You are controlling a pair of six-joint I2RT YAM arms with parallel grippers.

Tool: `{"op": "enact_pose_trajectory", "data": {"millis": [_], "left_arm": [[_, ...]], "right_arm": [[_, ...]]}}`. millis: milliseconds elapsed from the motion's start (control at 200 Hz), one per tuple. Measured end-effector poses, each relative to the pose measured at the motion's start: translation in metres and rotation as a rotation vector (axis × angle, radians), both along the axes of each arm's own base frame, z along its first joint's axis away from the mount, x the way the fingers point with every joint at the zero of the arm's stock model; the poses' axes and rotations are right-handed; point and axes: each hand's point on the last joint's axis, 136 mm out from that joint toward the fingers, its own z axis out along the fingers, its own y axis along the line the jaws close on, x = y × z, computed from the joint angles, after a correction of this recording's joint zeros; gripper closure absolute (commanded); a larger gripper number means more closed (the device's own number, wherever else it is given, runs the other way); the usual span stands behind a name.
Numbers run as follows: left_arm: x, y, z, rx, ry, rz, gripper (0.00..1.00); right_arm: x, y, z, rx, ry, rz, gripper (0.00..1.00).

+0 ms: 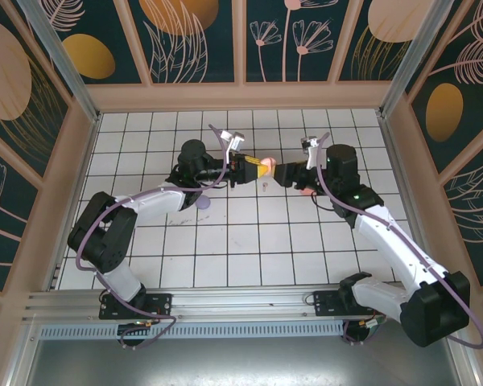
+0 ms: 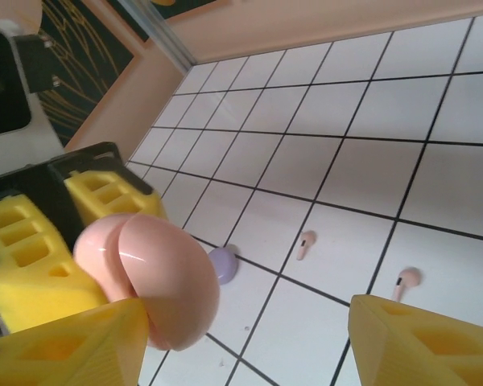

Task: Insert the wireless bluetooth earbuds into the charging case

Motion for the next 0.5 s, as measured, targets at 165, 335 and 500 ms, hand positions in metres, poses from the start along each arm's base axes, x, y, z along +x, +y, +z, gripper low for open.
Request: {"op": "enact_pose_trajectory", "data": {"millis": [165,335,500], "left_arm": [[-0.002,0.001,0.004,-0.004,-0.007,-0.005,1.00],[-0.005,0.003,0.013,-0.015,-0.023,-0.008,1.00],[-0.005,0.003,0.013,-0.015,-0.024,-0.007,1.00]], "right_arm": [[0.007,-0.010,-0.010,-0.011,0.015,-0.044,0.35],[0.009,-0.015,-0.018,-0.017,0.035,-0.063,0.35],[0.003,-0.014,-0.008,0.004,0.017,-0.046,0.37]]}}
